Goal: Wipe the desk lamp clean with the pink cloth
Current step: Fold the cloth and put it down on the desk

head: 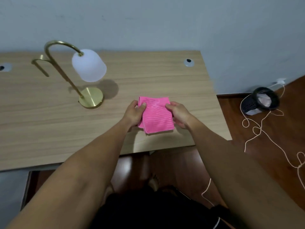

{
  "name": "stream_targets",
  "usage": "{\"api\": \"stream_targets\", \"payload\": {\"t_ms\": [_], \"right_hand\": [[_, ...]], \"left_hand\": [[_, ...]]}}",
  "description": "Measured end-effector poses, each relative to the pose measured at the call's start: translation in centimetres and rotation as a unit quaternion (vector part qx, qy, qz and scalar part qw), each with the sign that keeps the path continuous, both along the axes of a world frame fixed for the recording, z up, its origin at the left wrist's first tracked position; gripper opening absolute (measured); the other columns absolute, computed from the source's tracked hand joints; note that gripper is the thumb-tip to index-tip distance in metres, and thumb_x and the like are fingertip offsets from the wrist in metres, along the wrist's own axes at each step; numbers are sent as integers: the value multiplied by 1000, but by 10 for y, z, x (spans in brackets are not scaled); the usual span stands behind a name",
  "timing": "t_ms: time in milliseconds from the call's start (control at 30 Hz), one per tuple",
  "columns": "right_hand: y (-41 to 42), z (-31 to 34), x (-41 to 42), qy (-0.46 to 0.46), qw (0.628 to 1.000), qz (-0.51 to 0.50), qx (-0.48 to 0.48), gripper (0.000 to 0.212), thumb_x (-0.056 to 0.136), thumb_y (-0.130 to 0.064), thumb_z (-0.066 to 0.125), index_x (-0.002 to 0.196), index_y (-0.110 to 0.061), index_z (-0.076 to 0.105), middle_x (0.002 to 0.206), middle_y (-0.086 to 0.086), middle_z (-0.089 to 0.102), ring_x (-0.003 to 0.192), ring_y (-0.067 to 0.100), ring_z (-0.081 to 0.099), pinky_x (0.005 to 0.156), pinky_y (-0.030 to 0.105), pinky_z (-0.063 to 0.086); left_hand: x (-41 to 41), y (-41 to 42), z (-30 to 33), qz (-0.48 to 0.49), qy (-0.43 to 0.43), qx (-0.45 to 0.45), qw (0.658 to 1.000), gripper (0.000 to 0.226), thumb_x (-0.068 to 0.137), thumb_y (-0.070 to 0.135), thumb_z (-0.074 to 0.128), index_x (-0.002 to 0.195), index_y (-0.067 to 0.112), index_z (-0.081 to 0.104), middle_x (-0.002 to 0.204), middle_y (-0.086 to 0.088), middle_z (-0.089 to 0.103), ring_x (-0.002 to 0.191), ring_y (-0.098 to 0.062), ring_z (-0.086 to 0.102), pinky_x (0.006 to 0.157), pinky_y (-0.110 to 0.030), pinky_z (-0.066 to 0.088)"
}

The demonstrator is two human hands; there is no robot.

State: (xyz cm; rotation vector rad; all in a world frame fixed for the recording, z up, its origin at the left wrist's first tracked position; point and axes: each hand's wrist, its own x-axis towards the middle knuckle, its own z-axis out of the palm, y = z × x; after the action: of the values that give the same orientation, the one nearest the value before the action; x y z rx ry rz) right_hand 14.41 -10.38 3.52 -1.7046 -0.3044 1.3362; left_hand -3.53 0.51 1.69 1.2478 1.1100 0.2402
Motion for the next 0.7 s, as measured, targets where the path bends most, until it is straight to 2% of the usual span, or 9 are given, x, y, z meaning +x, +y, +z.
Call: {"api": "stream_targets", "payload": {"t_ms": [67, 133, 233, 367, 467, 533, 600, 700], "right_hand": [[-8, -15, 20, -70, 997, 17, -10, 16, 107, -17, 52, 110, -11, 66, 87, 2, 71, 66, 13, 70, 45, 19, 50], [-14, -34, 36, -142, 989, 30, -8, 15, 104, -16, 58, 94, -12, 68, 82, 0, 66, 70, 13, 62, 49, 19, 47], [-21, -61, 53, -215, 976, 27, -18, 23, 96, -15, 66, 84, 5, 67, 76, 6, 58, 74, 17, 53, 66, 28, 42], [-26, -80, 65, -281, 959, 32, -37, 17, 90, -16, 73, 84, -1, 75, 76, 5, 67, 73, 16, 57, 73, 35, 48], [-29, -82, 68, -346, 935, 54, -49, 19, 91, -22, 72, 86, -4, 76, 85, 11, 74, 82, 27, 66, 80, 41, 53], [-30, -79, 69, -374, 922, 76, -69, 23, 94, -28, 66, 89, -7, 73, 91, 11, 73, 87, 29, 66, 81, 40, 53], [-31, -74, 67, -399, 909, 88, -86, 23, 95, -32, 59, 89, -11, 68, 91, 8, 70, 86, 30, 64, 77, 40, 53], [-29, -64, 60, -438, 892, 74, -79, 21, 98, -28, 54, 95, -11, 66, 95, 12, 70, 87, 34, 64, 76, 41, 53]], "left_hand": [[16, -5, -22, 5, 24, 21, 999, 46, 91, 54, 63, 114, 15, 55, 117, -20, 71, 102, -40, 73, 87, -60, 60], [31, -14, -26, 9, 55, 38, 998, 54, 86, 58, 64, 114, 13, 56, 114, -16, 71, 102, -38, 72, 90, -57, 59], [51, -25, -34, 4, 95, 74, 993, 32, 99, 40, 62, 109, 10, 56, 105, -15, 71, 100, -38, 71, 90, -52, 58], [63, -29, -61, -1, 117, 73, 990, 27, 94, 50, 62, 99, 23, 55, 106, -12, 73, 97, -35, 72, 90, -54, 59], [69, -32, -56, -7, 147, 102, 984, 25, 99, 44, 60, 101, 19, 52, 101, -6, 69, 96, -31, 69, 85, -41, 53], [70, -34, -53, -20, 188, 126, 974, 29, 101, 44, 57, 101, 16, 50, 98, -6, 65, 92, -28, 62, 79, -34, 42], [69, -35, -49, -40, 238, 136, 961, 34, 100, 49, 54, 104, 15, 52, 98, -5, 64, 91, -28, 59, 79, -36, 42], [60, -36, -37, -67, 316, 175, 930, 33, 99, 49, 52, 108, 18, 57, 97, -4, 62, 88, -27, 56, 77, -37, 43]]}}
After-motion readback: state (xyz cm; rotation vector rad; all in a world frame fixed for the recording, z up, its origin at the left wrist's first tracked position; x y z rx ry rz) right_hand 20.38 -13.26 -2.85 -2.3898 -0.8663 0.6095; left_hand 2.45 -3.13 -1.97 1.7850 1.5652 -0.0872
